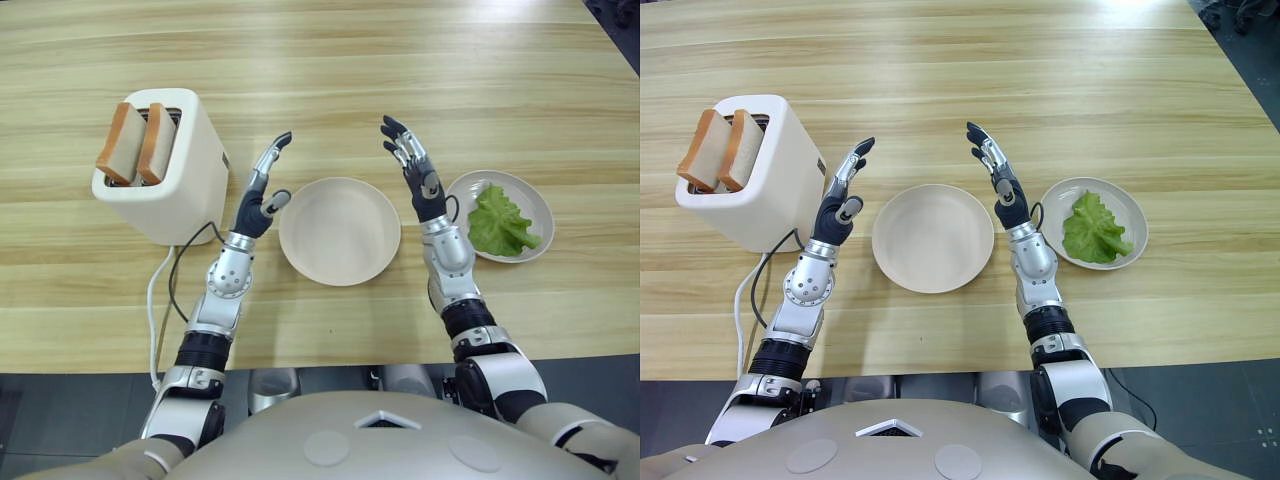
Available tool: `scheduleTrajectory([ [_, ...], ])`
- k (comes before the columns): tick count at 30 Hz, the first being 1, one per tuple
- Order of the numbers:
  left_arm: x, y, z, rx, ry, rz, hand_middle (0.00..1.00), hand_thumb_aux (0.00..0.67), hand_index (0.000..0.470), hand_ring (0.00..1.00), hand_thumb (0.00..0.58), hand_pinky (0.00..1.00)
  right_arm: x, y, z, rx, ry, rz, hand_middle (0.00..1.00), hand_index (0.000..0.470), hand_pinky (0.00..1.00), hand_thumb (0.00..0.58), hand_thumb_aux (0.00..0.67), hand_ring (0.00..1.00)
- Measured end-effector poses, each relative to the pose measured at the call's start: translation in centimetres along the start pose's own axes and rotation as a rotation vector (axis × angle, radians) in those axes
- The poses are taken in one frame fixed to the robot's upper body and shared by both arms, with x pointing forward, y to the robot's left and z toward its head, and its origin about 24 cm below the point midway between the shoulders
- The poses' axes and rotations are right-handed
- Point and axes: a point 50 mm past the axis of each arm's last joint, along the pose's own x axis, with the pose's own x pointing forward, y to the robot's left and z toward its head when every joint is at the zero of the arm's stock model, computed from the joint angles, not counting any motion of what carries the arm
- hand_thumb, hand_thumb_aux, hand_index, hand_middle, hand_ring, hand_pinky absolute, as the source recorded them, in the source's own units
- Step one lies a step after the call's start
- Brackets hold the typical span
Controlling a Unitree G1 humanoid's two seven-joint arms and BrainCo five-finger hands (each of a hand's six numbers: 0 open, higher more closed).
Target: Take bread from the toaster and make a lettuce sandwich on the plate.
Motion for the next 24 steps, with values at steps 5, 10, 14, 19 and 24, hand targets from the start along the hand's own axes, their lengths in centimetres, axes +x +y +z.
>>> scheduleTrajectory([
  [5, 0.4, 3.7, 3.6, 0.210, -0.137, 0.088, 0.00, 0.000, 0.000, 0.00, 0.000, 0.00, 0.3, 0.2, 0.0, 0.008, -0.003, 0.002, 0.00, 0.000, 0.00, 0.000, 0.000, 0.00],
  [10, -0.6, 10.4, 7.9, 0.570, -0.125, 0.212, 0.00, 0.000, 0.000, 0.00, 0.000, 0.00, 0.5, 0.3, 0.1, 0.012, -0.008, 0.002, 0.00, 0.000, 0.00, 0.000, 0.000, 0.00],
  [14, -2.9, 14.1, 7.3, 0.846, 0.146, 0.180, 0.00, 0.000, 0.000, 0.00, 0.000, 0.00, 0.5, 0.3, 0.1, 0.013, -0.008, -0.001, 0.00, 0.000, 0.00, 0.000, 0.000, 0.00],
  [19, -5.8, 18.6, 5.7, 1.040, 0.452, 0.220, 0.00, 0.000, 0.000, 0.00, 0.000, 0.00, 0.5, 0.4, 0.1, 0.017, -0.009, -0.001, 0.00, 0.000, 0.00, 0.000, 0.000, 0.00],
  [24, -7.3, 21.1, 3.3, 1.087, 0.653, 0.202, 0.00, 0.000, 0.000, 0.00, 0.000, 0.00, 0.6, 0.4, 0.1, 0.018, -0.010, -0.001, 0.00, 0.000, 0.00, 0.000, 0.000, 0.00],
])
